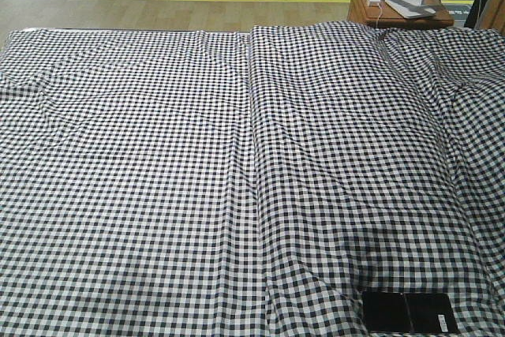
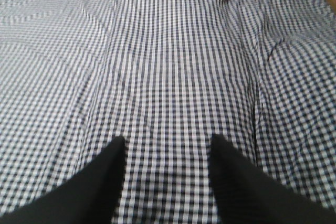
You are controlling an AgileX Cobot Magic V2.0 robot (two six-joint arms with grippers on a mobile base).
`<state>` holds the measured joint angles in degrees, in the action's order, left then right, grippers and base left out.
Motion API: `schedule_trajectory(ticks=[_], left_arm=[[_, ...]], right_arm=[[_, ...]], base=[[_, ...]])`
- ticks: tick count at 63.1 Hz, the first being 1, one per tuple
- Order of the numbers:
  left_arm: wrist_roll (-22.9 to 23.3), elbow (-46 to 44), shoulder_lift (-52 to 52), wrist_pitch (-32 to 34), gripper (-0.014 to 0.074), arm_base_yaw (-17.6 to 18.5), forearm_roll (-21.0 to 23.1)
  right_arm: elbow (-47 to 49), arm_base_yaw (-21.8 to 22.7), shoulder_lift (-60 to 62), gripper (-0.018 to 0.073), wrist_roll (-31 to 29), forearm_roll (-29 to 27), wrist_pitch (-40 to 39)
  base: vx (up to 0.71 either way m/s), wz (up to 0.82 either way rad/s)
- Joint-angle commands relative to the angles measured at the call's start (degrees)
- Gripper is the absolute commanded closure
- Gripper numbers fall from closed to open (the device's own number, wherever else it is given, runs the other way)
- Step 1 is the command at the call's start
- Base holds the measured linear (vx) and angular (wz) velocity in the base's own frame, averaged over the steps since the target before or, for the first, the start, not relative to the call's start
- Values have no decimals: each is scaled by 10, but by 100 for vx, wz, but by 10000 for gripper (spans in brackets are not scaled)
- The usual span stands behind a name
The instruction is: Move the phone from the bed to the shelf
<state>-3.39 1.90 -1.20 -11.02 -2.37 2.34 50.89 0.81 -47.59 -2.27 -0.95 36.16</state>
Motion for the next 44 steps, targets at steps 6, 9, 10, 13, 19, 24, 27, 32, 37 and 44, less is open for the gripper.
schedule_trajectory(ticks=[6,9,10,13,19,24,27,32,37,44], left_arm=[[0,4,-4,43,595,0,5],[0,4,-4,43,595,0,5],[0,4,-4,43,595,0,5],[0,4,-4,43,595,0,5],[0,4,-4,43,595,0,5],[0,4,-4,43,595,0,5],[0,4,-4,43,595,0,5],[0,4,-4,43,595,0,5],[0,4,-4,43,595,0,5],[0,4,-4,43,595,0,5]], right_arm=[[16,3,-27,-92,3,2,-4],[16,3,-32,-142,3,2,2],[16,3,-34,-153,3,2,3],[16,3,-39,-169,3,2,10],[18,3,-52,-161,3,2,30],[18,3,-65,-146,5,1,48],[18,3,-73,-137,9,2,60],[18,3,-88,-123,14,2,75],[19,4,-106,-117,16,2,90],[41,33,-144,-116,14,2,136]], base=[[0,0],[0,0],[0,0],[0,0],[0,0],[0,0],[0,0],[0,0],[0,0],[0,0]])
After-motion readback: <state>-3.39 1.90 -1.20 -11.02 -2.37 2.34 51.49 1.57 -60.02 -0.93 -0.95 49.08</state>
